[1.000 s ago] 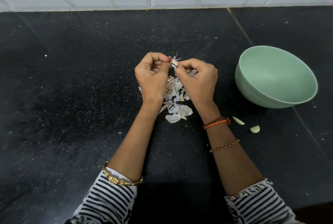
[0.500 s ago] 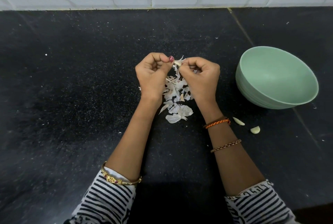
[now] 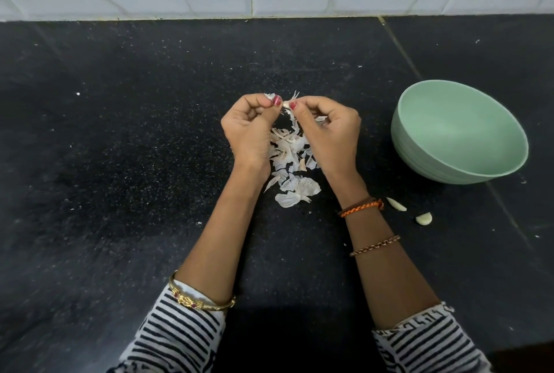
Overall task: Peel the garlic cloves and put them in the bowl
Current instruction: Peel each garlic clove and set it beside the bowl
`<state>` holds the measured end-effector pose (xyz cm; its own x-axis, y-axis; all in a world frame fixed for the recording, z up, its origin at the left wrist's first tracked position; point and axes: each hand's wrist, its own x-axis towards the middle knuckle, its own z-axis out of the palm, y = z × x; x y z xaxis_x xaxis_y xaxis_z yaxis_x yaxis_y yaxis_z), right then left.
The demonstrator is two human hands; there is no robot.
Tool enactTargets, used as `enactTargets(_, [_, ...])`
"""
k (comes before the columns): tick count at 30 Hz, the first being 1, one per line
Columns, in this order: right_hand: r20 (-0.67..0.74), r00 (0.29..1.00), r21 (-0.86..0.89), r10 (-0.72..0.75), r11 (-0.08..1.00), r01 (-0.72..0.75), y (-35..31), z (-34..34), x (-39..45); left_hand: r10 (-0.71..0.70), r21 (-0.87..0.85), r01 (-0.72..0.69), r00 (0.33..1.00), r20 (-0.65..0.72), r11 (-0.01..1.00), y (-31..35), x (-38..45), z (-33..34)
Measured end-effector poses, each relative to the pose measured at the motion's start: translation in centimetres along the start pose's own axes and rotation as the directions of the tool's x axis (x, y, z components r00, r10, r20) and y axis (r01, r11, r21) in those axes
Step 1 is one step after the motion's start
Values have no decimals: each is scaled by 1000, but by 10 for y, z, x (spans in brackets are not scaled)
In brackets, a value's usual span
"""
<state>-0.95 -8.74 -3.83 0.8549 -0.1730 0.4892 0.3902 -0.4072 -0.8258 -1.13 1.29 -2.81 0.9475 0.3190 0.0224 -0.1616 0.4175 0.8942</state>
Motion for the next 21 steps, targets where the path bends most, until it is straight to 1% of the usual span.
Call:
enactTargets(5, [15, 997, -161, -71, 984, 72, -1, 7, -2, -113, -41, 112, 993, -34, 993, 3, 1, 1])
enactTargets(7, [-4, 992, -224, -125, 967, 121, 0, 8, -4, -95, 12, 96, 995, -38, 995, 3, -1, 3])
enactTargets(9, [-9, 990, -243, -139, 961, 133, 1, 9, -4, -40, 72, 44, 998, -51, 996, 2, -3, 4])
enactTargets(12, [1, 993, -220, -119, 969, 117, 4, 9, -4, 80, 189, -70, 996, -42, 979, -1, -4, 4])
enactTargets(16, [17, 995, -204, -100, 974, 102, 1, 8, -4, 136, 218, -125, 990, -34, 968, -1, -4, 4])
enactTargets(18, [28, 998, -139, -61, 988, 65, -1, 8, -4, 178, 249, -169, 984, -12, 954, -2, -3, 2])
enactTargets(21, [74, 997, 15, 19, 1000, -20, -2, 5, -1, 254, 319, -248, 967, 22, 915, -4, -1, -1])
